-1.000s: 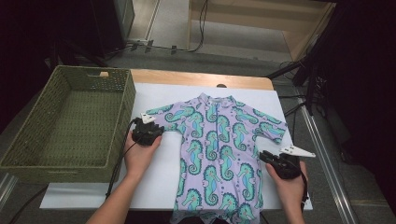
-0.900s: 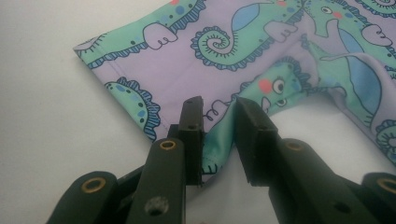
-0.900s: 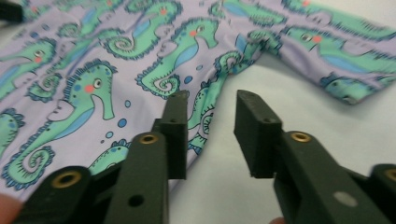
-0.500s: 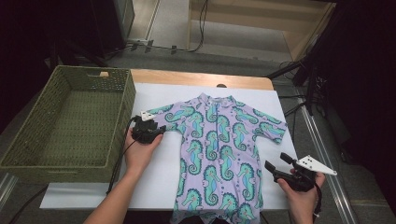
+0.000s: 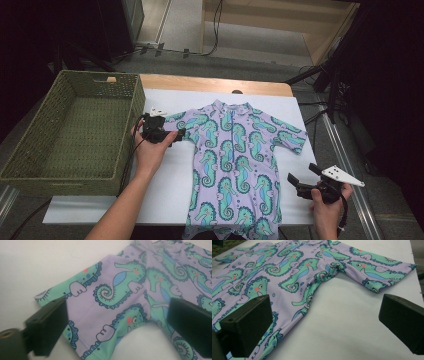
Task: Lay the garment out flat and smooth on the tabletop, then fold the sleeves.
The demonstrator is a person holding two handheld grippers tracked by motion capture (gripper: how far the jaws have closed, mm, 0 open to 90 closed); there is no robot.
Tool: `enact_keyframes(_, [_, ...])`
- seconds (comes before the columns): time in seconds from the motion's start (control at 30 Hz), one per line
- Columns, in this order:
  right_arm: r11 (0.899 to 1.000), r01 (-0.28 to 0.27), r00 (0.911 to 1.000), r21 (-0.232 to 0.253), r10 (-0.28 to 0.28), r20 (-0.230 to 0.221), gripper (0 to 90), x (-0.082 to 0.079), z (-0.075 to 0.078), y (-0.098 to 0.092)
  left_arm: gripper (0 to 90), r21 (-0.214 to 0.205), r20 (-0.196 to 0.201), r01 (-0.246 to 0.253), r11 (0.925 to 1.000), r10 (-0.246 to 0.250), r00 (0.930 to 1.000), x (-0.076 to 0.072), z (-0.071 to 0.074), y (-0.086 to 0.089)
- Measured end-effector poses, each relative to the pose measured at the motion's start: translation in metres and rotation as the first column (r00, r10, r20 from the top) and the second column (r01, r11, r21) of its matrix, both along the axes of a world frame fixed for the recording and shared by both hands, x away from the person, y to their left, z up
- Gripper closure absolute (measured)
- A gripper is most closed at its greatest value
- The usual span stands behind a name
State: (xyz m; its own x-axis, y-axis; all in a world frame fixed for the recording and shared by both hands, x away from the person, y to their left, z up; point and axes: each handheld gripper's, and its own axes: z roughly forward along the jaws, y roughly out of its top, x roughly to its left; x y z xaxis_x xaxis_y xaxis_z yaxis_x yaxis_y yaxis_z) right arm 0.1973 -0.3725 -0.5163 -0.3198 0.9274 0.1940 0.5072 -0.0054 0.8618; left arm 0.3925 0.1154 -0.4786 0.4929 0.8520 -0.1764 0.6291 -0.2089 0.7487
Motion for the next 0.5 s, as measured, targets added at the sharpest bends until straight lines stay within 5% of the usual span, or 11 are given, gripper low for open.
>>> enact_keyframes(0.17, [1.0, -0.019, 0.9998, 0.008, 0.019, -0.001, 0.0, 0.0015, -0.0014, 0.0003, 0.7, -0.007, 0.006, 0.002, 1.0, -0.002, 1.0, 0.0011, -0.0005, 0.0011])
enact_keyframes(0.5, [0.999, -0.042, 0.9991, -0.027, 0.042, -0.009, 0.0, 0.0031, -0.0034, 0.0052, 16.2, 0.044, -0.025, -0.133, 0.9901, 0.134, 0.9906, 0.0088, -0.0105, 0.0039])
